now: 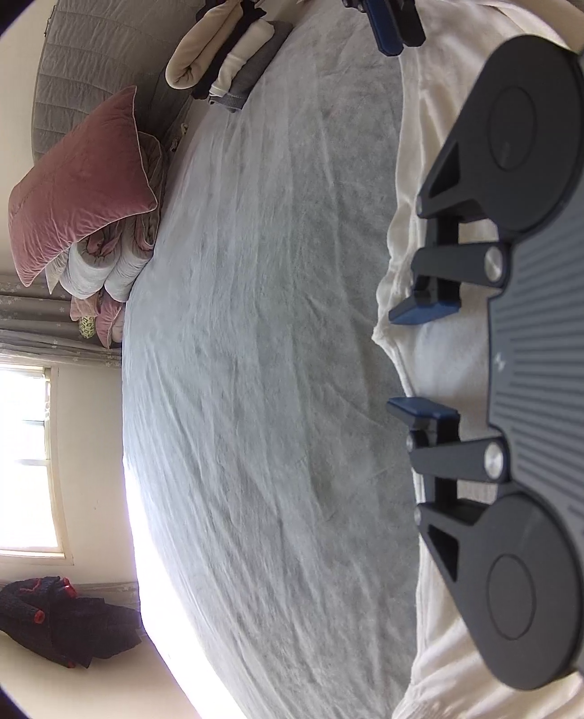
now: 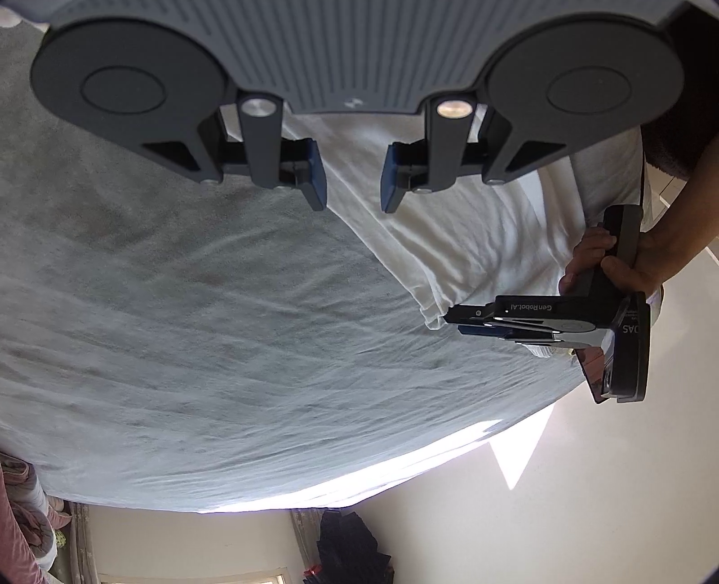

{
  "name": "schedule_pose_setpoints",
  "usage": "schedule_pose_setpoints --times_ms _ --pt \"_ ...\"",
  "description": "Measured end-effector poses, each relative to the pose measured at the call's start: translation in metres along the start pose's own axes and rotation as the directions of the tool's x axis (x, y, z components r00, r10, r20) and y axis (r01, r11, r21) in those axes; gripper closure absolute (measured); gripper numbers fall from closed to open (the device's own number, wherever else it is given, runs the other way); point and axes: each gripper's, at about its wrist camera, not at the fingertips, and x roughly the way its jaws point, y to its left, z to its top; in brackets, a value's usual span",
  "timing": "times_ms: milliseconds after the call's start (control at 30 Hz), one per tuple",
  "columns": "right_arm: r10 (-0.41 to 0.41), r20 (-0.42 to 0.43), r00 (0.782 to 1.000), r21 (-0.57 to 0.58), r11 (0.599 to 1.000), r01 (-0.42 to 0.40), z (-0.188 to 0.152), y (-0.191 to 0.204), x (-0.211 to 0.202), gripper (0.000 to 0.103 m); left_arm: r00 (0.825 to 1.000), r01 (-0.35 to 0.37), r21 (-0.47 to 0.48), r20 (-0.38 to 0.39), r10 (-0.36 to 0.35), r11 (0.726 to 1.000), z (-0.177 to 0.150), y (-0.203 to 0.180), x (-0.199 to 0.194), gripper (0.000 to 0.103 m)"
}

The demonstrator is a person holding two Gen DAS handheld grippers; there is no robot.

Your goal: Fold clothes

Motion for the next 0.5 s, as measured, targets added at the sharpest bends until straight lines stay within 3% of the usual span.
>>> schedule_pose_setpoints --times_ms 133,333,500 --pt "-0.02 -0.027 0.999 -0.081 0.997 0.018 -0.006 0.004 0.004 0.072 0.999 0.045 -0.031 0.014 -0.045 0.998 0.001 0.007 0.005 0.066" --pt "-0.024 -0.035 0.999 -0.087 0.996 0.021 -0.011 0.0 0.009 0.072 0.996 0.09 -0.034 0.0 -0.09 0.995 0.005 0.012 0.004 0.066" --pt "-0.028 -0.041 0.999 -0.093 0.995 0.024 -0.011 -0.003 0.01 0.081 0.988 0.152 -0.048 -0.018 -0.153 0.987 0.007 0.016 0.004 0.064"
